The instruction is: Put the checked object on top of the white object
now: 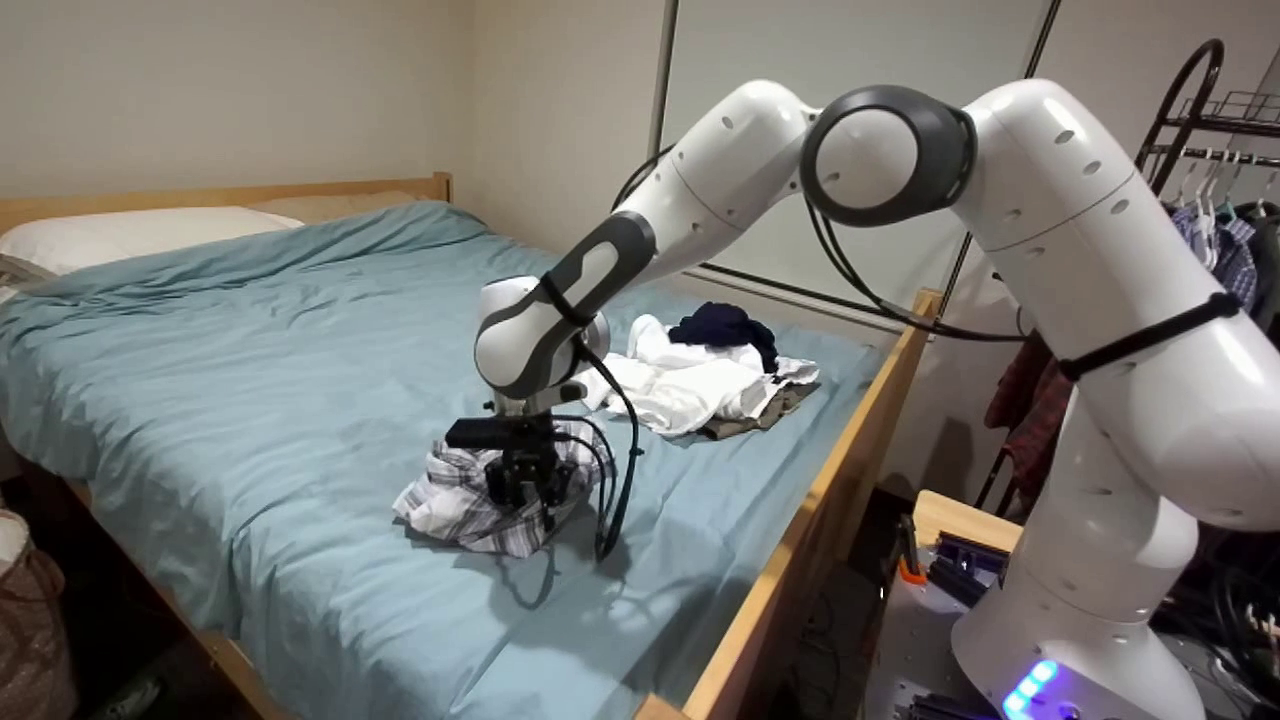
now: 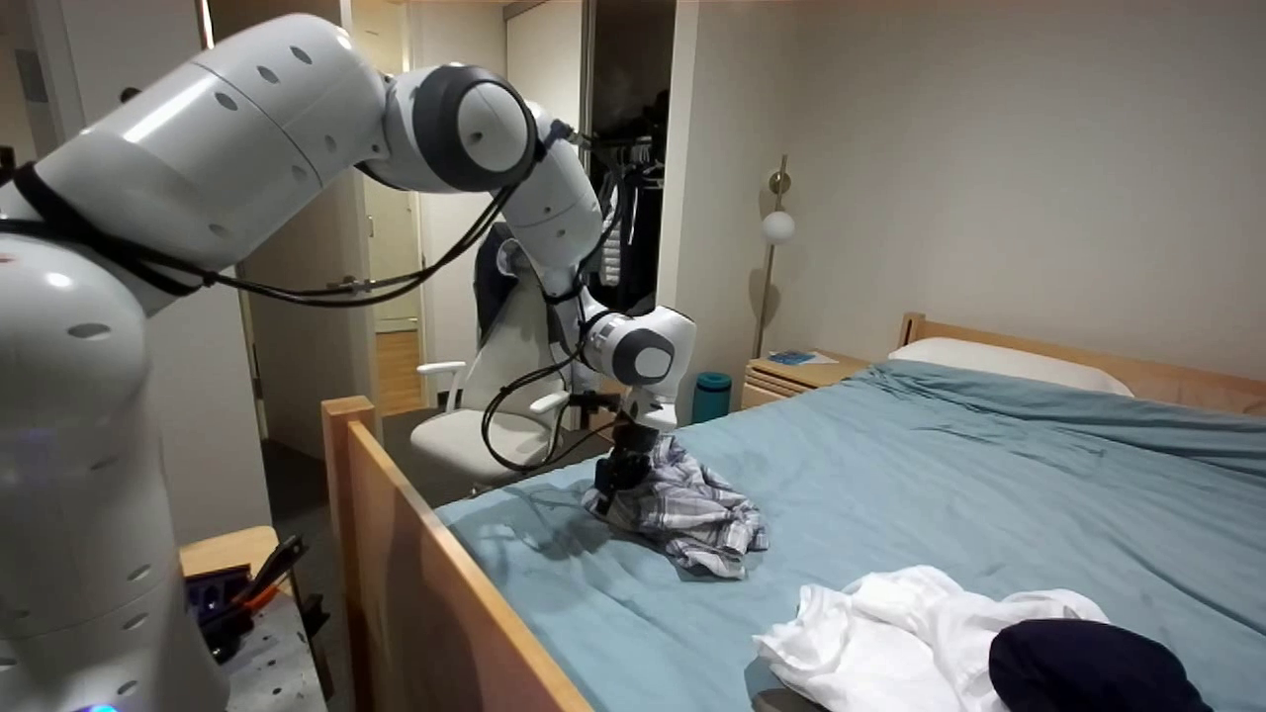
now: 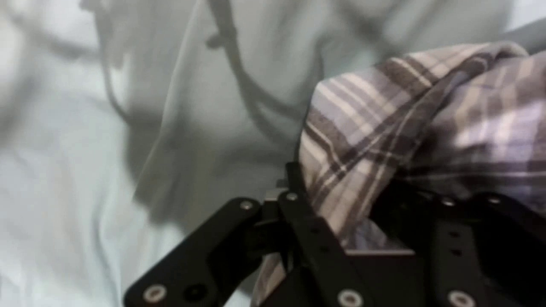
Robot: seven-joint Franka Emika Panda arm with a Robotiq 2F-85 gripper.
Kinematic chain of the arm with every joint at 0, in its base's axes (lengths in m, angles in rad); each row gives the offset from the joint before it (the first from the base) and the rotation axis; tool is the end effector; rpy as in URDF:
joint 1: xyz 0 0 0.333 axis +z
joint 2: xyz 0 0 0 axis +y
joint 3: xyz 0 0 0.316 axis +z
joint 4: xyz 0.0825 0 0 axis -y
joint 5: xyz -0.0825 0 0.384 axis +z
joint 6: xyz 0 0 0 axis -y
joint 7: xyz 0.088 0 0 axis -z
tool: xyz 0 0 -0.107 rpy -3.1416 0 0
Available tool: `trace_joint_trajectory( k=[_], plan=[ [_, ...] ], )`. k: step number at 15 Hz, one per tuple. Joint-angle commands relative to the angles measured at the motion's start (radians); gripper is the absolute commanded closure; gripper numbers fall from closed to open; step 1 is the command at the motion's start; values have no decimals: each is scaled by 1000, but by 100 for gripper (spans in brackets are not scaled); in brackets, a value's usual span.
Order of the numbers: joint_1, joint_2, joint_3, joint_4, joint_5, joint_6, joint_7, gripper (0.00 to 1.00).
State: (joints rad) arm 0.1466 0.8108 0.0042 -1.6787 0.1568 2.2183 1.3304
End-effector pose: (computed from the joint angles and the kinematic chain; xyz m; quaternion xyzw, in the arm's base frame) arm 0.6329 0.1011 0.1094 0.7898 -0.5956 -0.1380 0.0488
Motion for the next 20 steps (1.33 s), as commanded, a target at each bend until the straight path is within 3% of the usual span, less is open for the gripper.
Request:
trace_joint_trajectory(
  k=[1, 4, 7, 13, 20],
  plan=[
    [-54, -100, -9, -30, -22, -137, -186, 90],
    [-87, -137, -61, 22, -65, -250, -313, 97],
    [-115, -139, -118, 131, -115, -364, -383, 92],
    [-210, -93, -162, 534, -93, -648, -437, 92],
    [-346, -37, -204, 929, -80, -839, -363, 93]
  ],
)
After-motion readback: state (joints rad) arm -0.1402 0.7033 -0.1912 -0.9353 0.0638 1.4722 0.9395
